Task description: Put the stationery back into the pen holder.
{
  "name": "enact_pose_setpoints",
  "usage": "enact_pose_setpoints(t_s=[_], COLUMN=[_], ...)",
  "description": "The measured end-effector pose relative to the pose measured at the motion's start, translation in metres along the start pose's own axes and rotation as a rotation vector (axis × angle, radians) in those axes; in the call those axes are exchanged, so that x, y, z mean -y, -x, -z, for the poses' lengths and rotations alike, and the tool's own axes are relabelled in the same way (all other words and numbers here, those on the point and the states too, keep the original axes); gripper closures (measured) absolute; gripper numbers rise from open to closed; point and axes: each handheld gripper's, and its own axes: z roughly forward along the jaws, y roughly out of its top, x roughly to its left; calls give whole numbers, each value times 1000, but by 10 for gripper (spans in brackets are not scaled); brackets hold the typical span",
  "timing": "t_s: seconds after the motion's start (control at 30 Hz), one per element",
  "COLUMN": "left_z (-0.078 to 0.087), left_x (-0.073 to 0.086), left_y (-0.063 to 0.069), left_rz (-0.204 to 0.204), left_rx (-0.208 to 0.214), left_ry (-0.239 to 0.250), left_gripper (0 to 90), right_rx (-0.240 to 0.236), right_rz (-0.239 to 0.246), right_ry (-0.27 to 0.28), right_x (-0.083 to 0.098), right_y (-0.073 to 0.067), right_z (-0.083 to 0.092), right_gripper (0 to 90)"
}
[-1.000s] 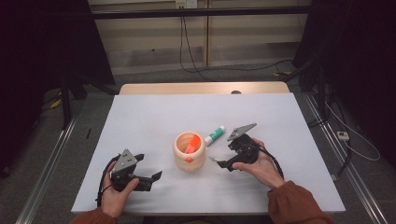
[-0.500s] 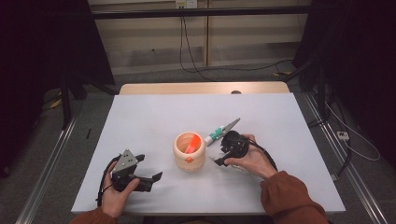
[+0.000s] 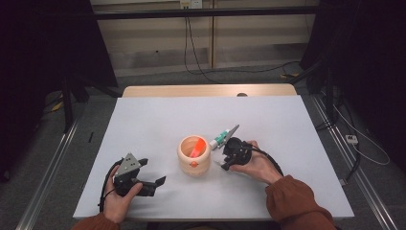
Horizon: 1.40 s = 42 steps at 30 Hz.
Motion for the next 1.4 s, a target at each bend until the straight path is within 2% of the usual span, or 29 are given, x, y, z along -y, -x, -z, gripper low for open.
enact_pose_setpoints(t_s=[0.17,0.4,0.47,0.67,0.8,0.93,1.03,1.13,1.23,1.3,1.4], left_z=[0,0,0,0,-1,-1,0,0,0,1,1], left_x=[-1,0,-1,0,-1,0,0,0,-1,-1,-1], left_y=[0,0,0,-1,0,-1,-1,0,-1,-1,-2], left_rz=[-7,2,-6,3,-3,1,-1,0,-10,-2,-2], left_rx=[4,7,5,4,7,5,3,3,-14,-9,-11], left_ry=[-3,-1,-6,-2,-7,-5,-7,-2,-3,3,6], left_gripper=[60,60,60,62,62,62,62,62,62,62,62], right_rx=[13,4,3,7,-16,-18,-35,-15,14,23,36], right_rz=[26,14,17,15,-9,-4,-5,-26,-64,-101,-125], right_ry=[-22,-21,-21,-24,-11,-9,4,32,77,110,157], right_x=[-3,-3,-3,-3,-2,-2,-1,1,4,6,9], right_y=[-3,0,1,0,3,3,2,4,10,14,18], right_z=[-1,-1,-1,-1,-1,0,3,9,18,24,29], right_gripper=[748,806,809,815,817,817,817,817,817,817,817])
